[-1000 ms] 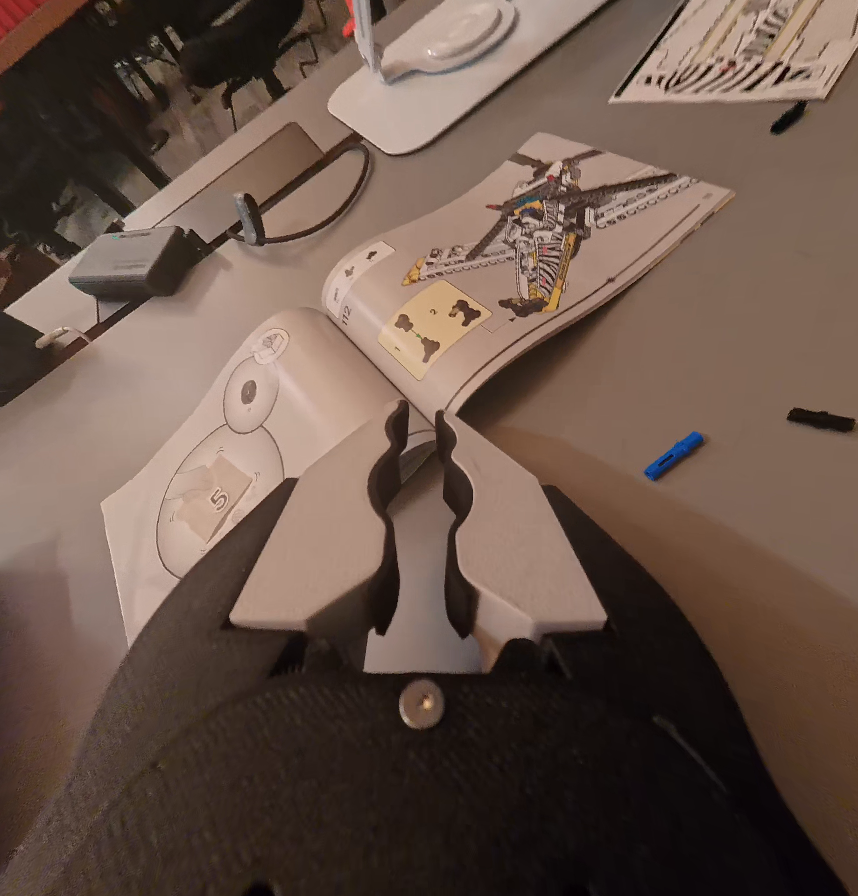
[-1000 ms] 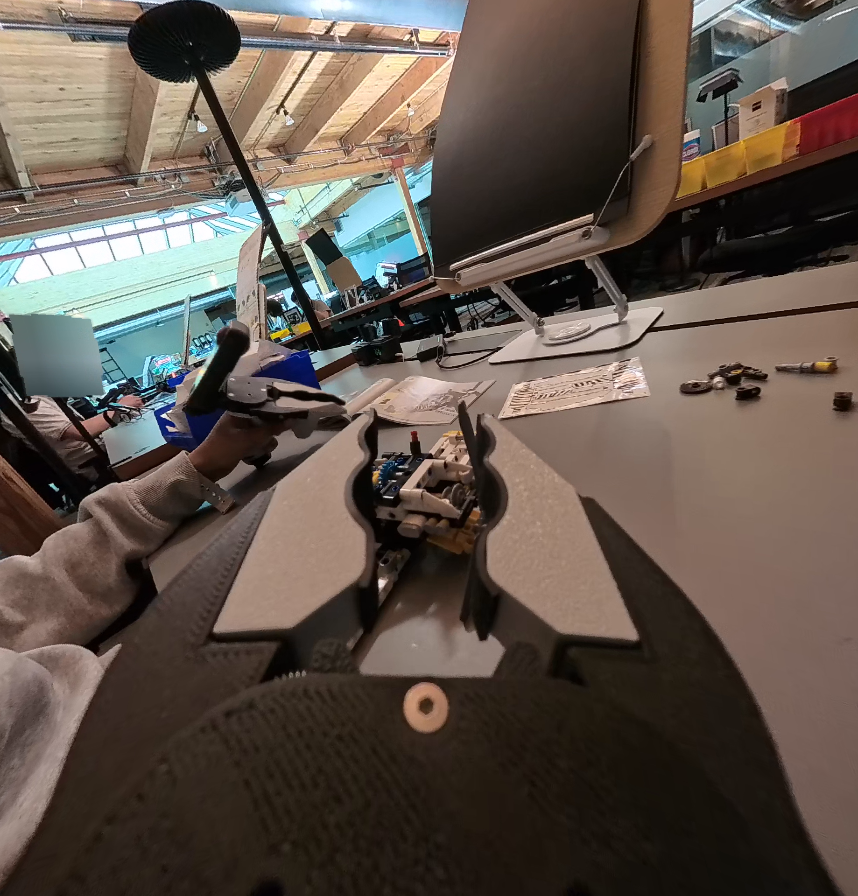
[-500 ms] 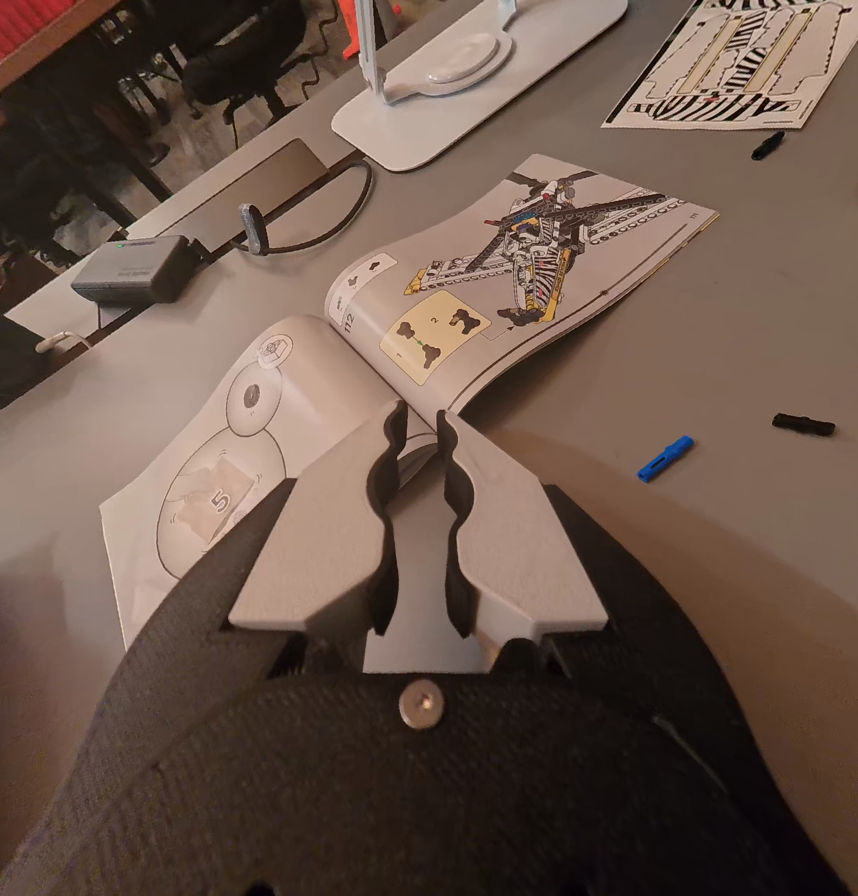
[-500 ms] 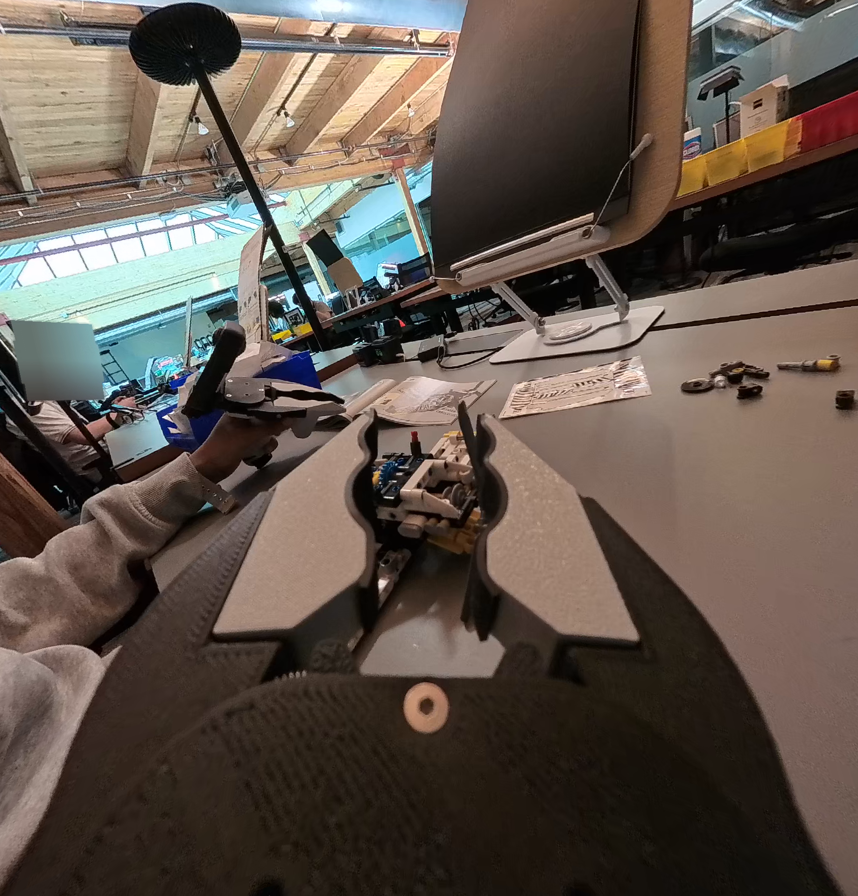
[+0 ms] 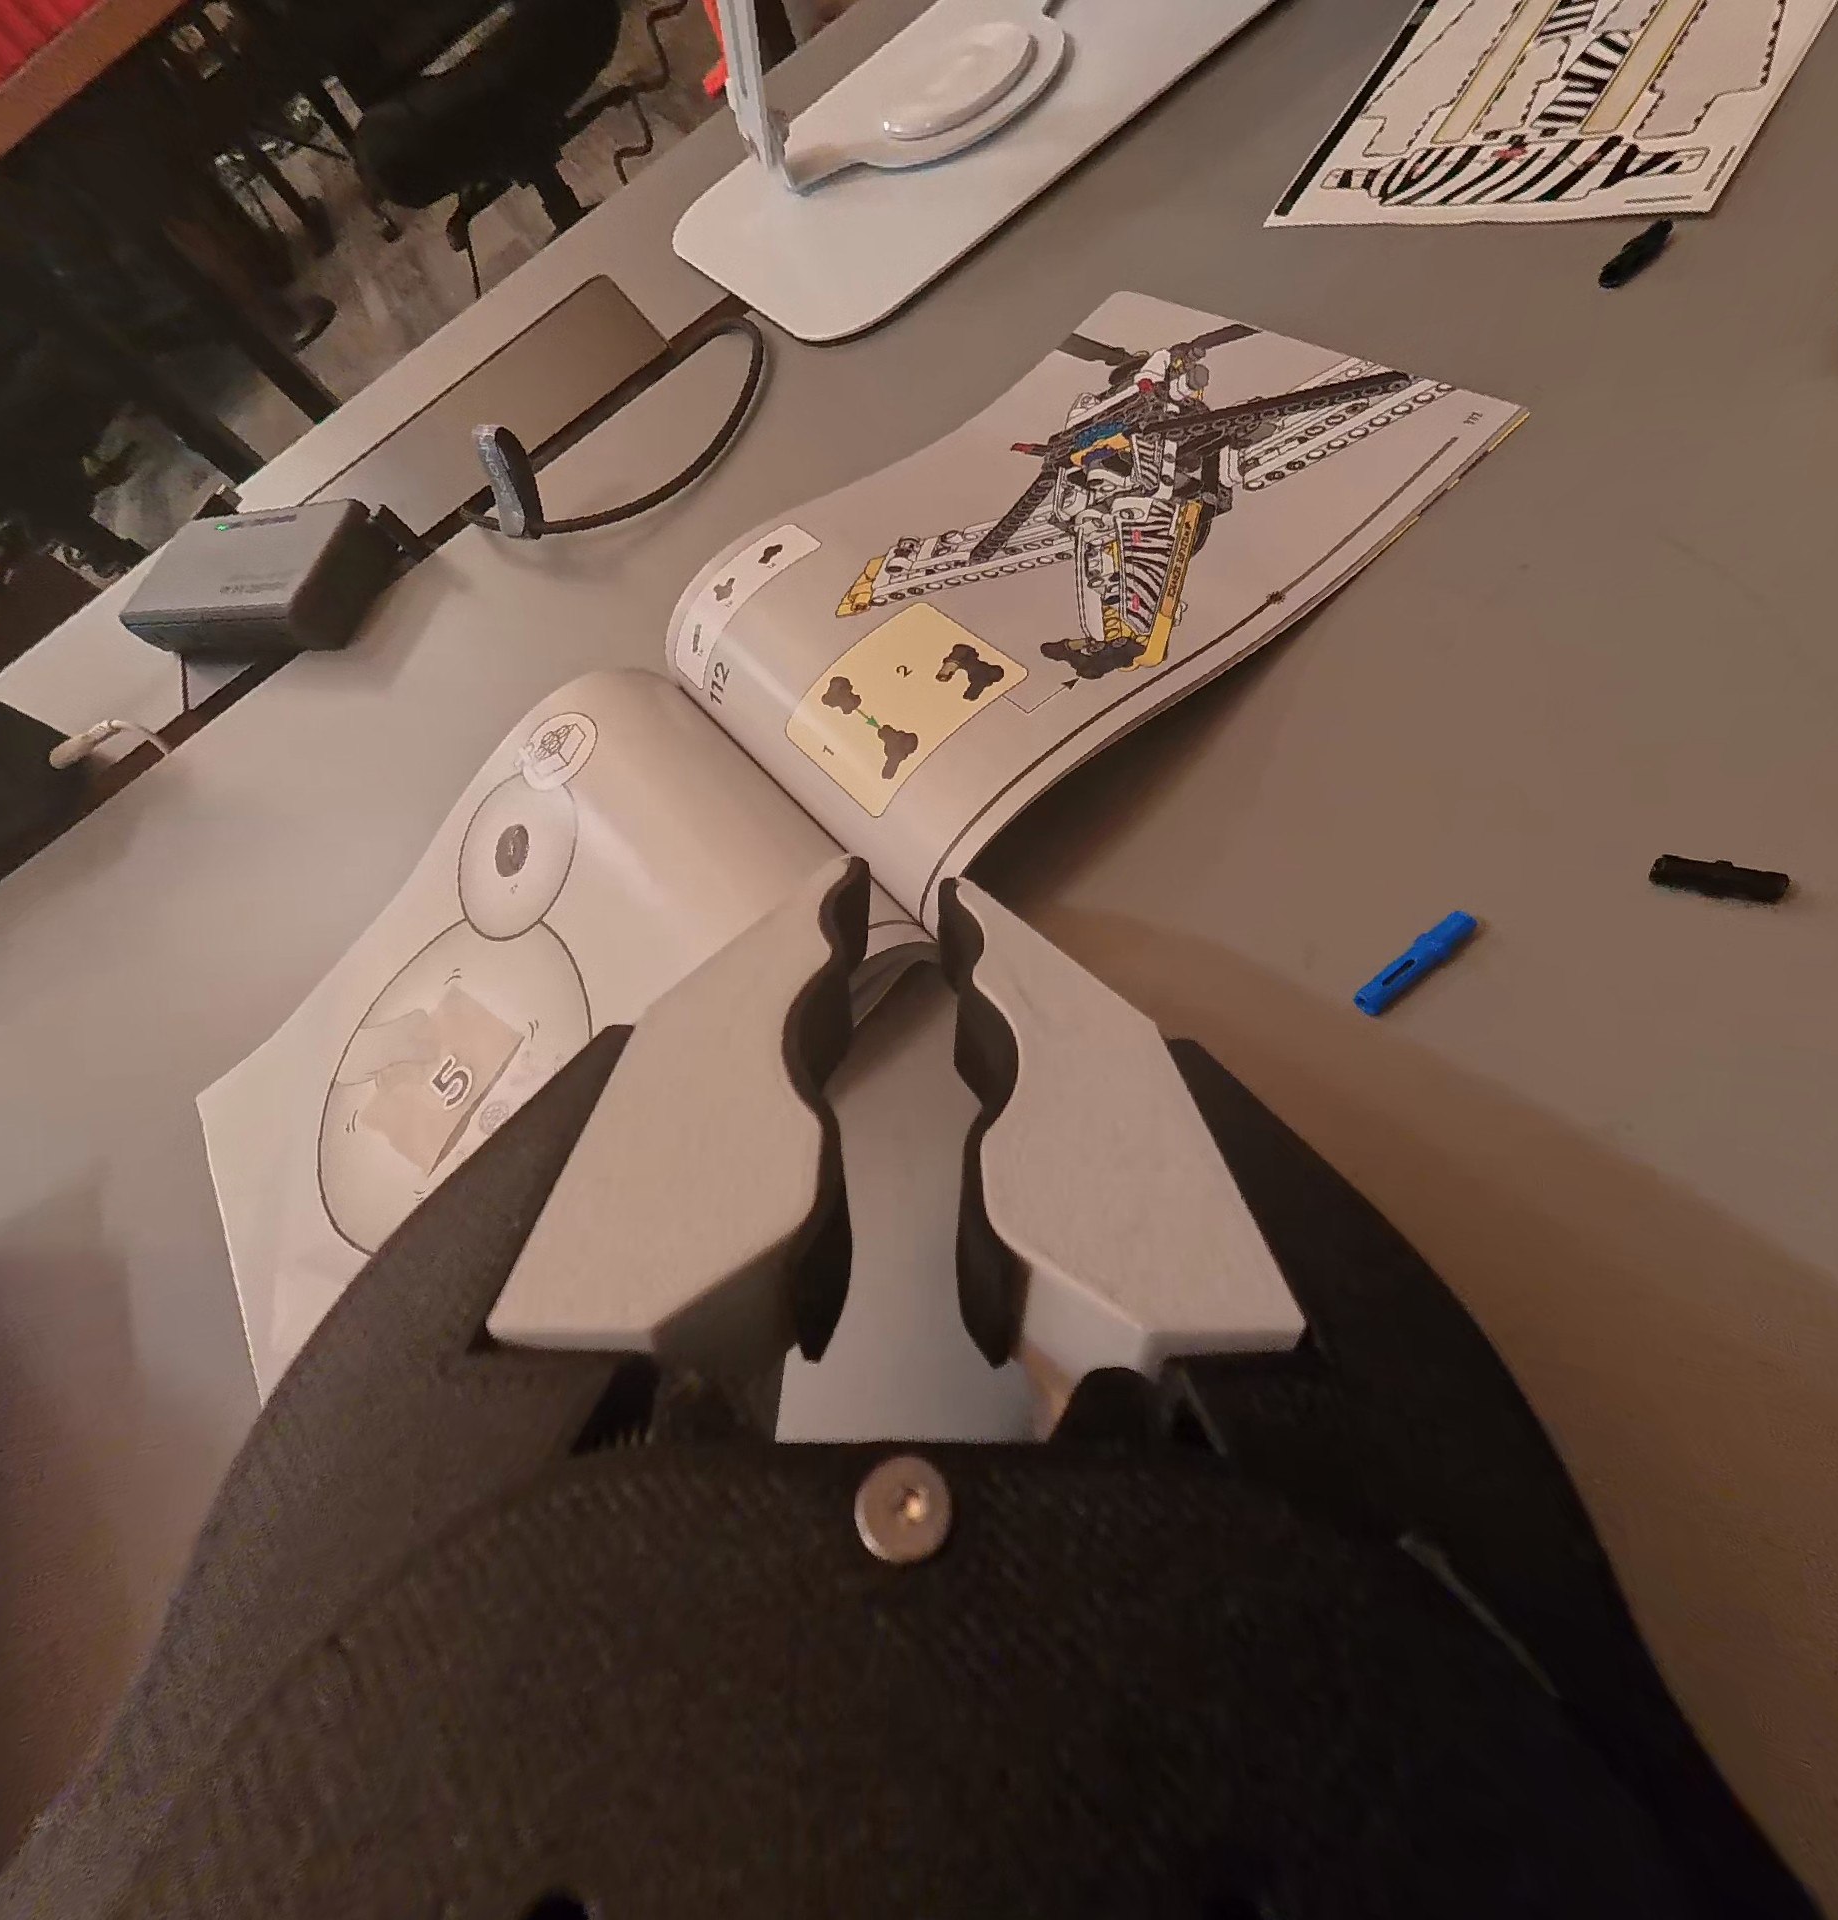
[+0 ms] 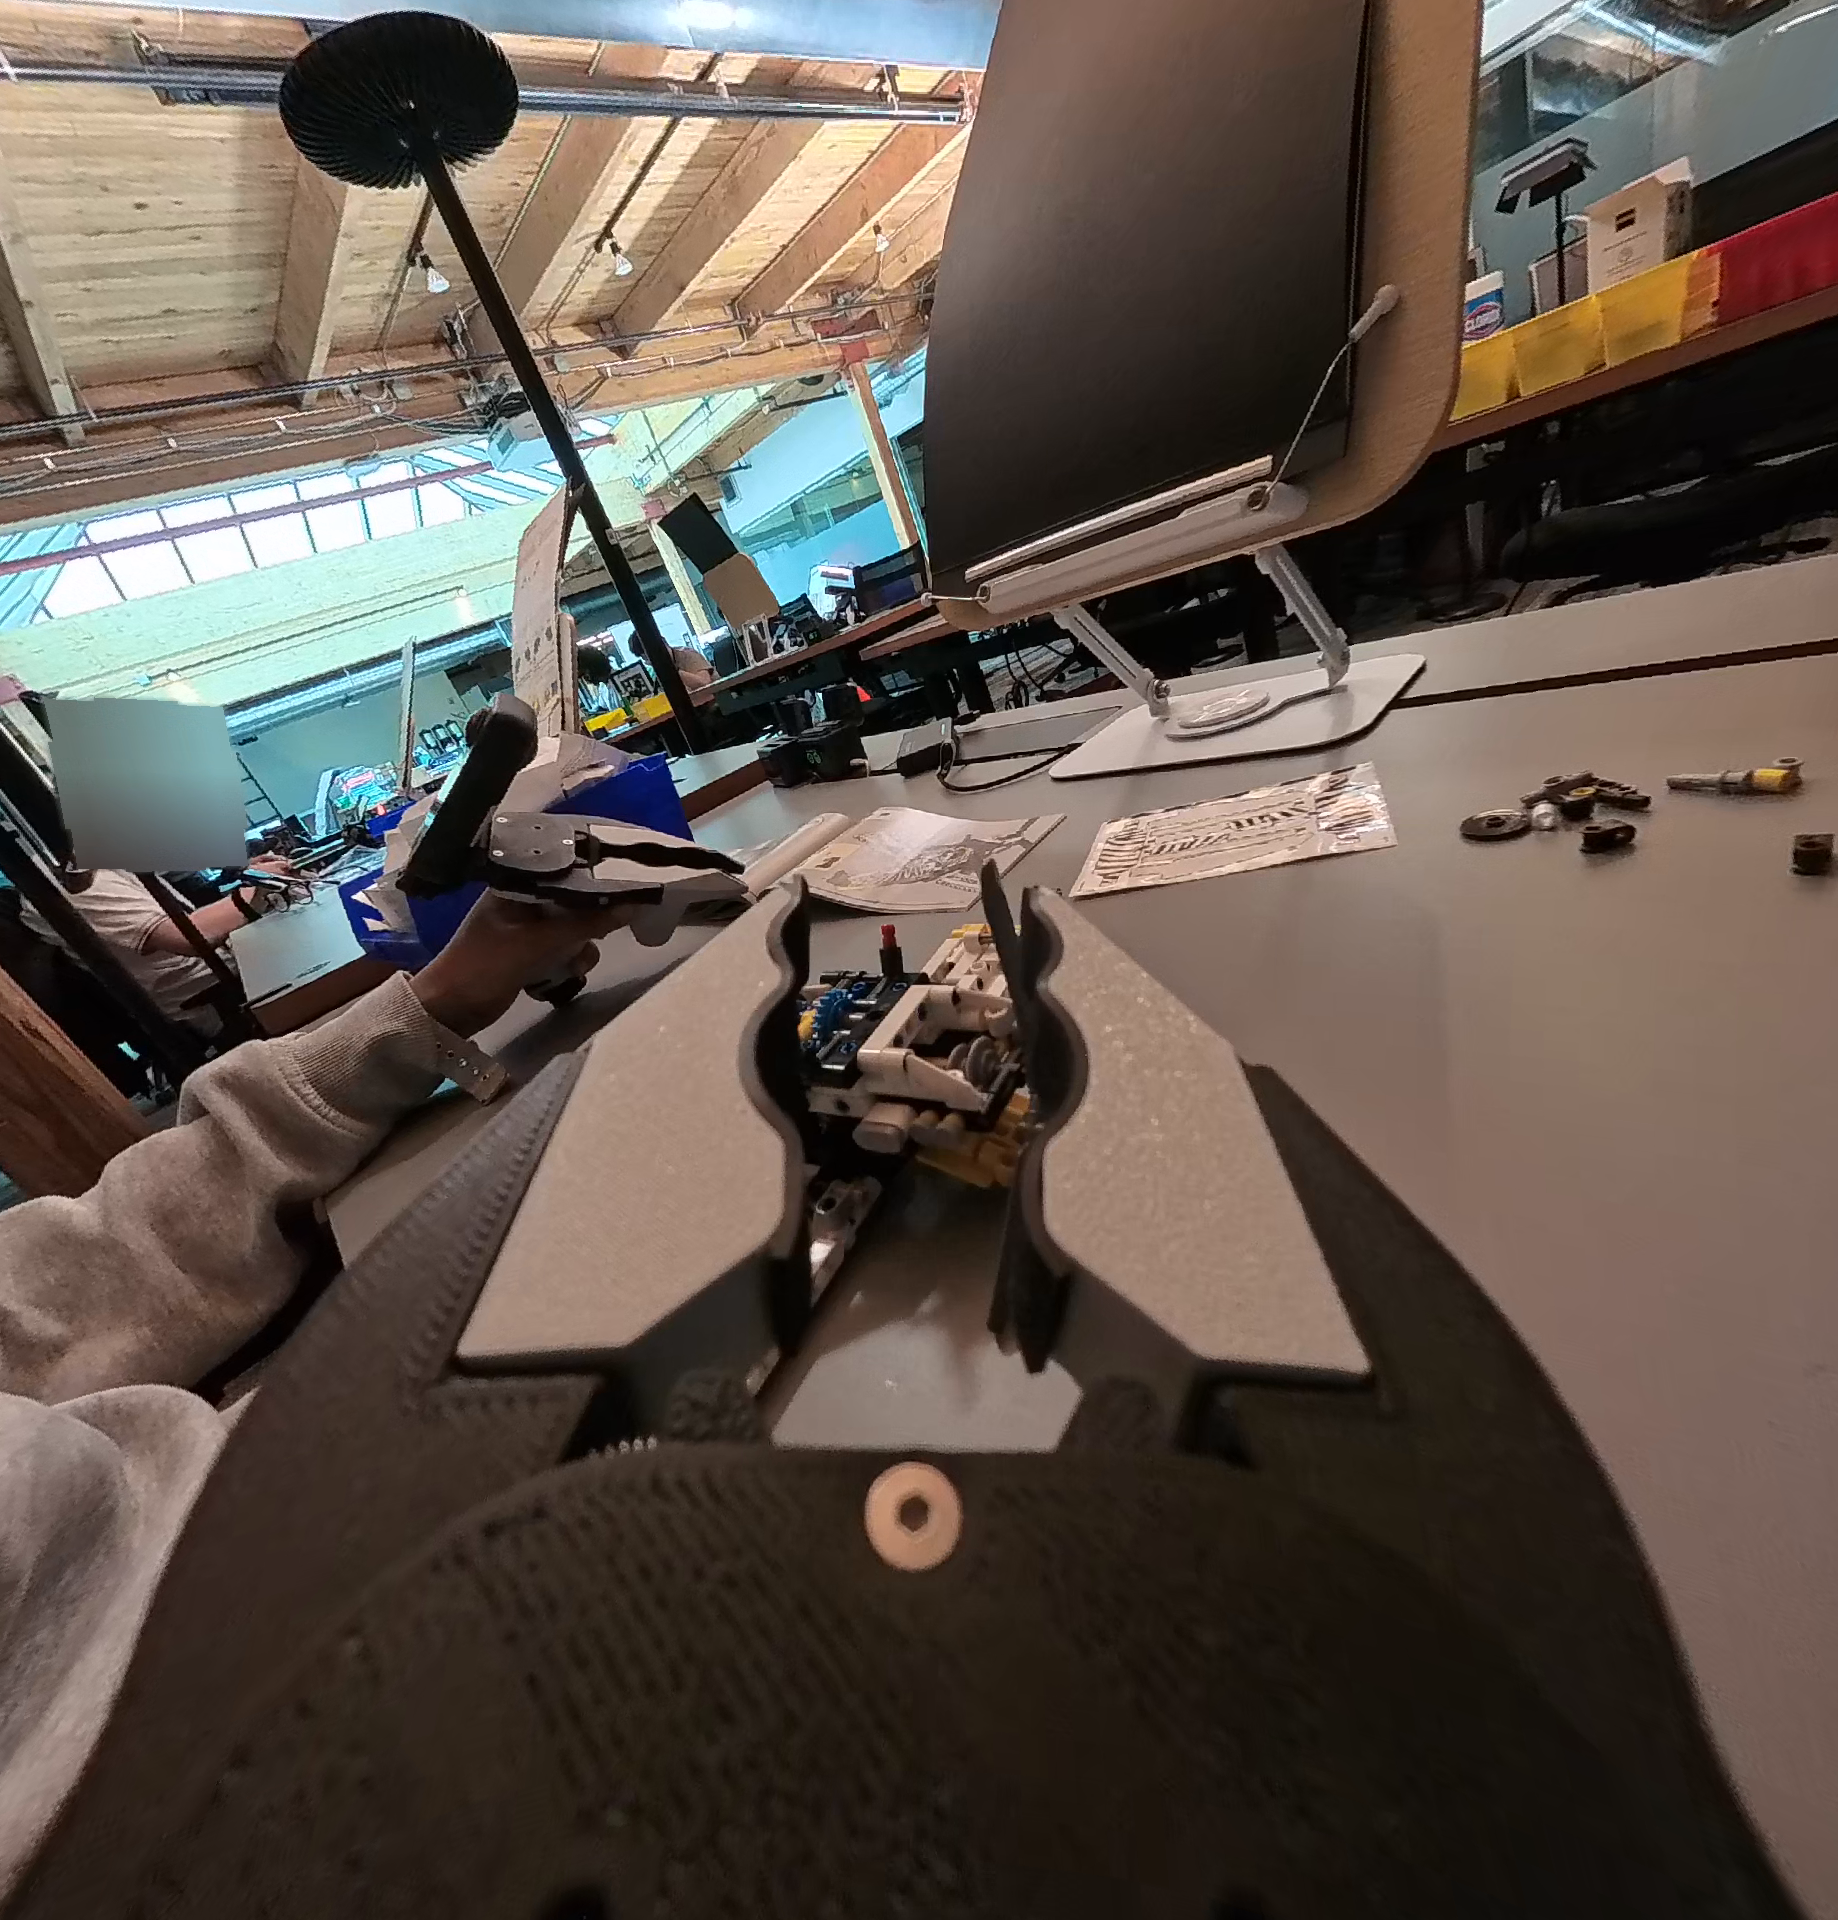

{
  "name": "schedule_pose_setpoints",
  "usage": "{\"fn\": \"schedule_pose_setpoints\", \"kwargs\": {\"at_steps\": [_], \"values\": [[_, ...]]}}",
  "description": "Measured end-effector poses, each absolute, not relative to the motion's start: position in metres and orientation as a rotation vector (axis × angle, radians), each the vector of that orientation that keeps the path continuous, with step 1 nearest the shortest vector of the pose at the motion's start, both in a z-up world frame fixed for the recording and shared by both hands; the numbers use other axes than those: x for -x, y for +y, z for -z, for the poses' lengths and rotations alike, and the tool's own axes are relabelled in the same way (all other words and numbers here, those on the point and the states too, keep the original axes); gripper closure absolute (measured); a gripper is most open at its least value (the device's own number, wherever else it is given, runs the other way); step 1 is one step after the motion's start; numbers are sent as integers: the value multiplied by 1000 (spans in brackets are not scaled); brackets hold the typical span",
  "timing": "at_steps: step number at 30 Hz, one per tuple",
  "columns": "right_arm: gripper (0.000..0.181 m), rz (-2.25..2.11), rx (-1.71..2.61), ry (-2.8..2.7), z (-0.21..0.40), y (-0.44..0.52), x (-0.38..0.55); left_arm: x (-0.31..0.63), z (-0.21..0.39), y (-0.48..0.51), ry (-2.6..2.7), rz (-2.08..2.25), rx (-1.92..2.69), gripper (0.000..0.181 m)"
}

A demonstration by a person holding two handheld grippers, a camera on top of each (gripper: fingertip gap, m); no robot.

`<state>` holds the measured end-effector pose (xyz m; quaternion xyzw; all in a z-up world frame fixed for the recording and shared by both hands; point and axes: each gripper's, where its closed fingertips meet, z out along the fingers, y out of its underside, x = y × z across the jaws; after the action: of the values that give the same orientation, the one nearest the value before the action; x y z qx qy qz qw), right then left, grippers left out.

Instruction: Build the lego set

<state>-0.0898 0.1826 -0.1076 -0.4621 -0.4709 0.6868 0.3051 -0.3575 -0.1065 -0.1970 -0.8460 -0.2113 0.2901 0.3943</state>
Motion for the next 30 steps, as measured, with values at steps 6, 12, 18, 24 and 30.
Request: {"fn": "schedule_pose_setpoints", "kwargs": {"at_steps": [6,12,18,24,30], "values": [[143,-1820,1224,-1246,108,183,90,357,198,-106,-533,-733,2151,170],[144,-1821,1224,-1245,108,183,90,357,199,-105,-530,-735,2156,169],[144,-1821,1224,-1246,107,183,90,357,200,-105,-527,-735,2161,169],[144,-1821,1224,-1246,107,183,90,357,201,-105,-526,-735,2165,169],[144,-1822,1224,-1246,107,183,89,357,201,-105,-523,-736,2169,168]]}}
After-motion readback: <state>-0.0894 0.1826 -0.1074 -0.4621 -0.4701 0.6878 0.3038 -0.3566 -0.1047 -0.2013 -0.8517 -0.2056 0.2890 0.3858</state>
